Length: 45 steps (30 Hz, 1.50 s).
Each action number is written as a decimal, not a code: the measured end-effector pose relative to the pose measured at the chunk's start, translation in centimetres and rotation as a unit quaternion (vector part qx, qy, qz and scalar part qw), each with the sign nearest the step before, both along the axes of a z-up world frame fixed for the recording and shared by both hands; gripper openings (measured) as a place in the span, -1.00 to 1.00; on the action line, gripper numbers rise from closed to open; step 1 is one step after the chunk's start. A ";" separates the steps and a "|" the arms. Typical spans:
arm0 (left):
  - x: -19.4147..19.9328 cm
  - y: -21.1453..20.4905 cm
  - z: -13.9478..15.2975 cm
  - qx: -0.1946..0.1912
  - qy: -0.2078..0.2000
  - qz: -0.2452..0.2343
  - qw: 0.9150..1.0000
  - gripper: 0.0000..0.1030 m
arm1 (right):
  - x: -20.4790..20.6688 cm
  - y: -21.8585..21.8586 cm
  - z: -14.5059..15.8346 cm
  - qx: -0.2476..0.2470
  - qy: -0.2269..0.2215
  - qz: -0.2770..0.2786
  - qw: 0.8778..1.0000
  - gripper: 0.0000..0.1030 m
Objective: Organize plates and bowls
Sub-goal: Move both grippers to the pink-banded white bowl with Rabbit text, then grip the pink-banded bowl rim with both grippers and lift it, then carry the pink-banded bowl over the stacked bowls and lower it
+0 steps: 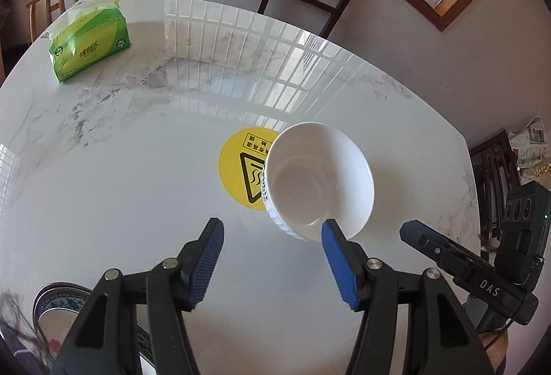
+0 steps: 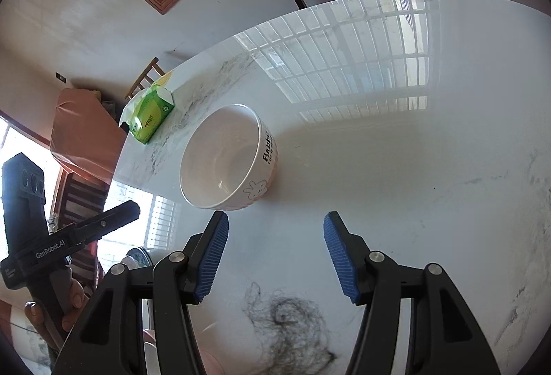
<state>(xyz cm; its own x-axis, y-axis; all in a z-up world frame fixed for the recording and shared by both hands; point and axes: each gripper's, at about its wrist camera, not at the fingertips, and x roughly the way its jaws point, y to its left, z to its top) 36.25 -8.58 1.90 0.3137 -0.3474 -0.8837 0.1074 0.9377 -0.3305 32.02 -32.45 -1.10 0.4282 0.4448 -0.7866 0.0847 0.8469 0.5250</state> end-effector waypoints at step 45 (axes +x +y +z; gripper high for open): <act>-10.9 0.8 2.2 -0.035 0.035 0.032 0.998 -0.68 | -3.5 2.2 2.0 0.100 0.031 0.064 0.992 -0.65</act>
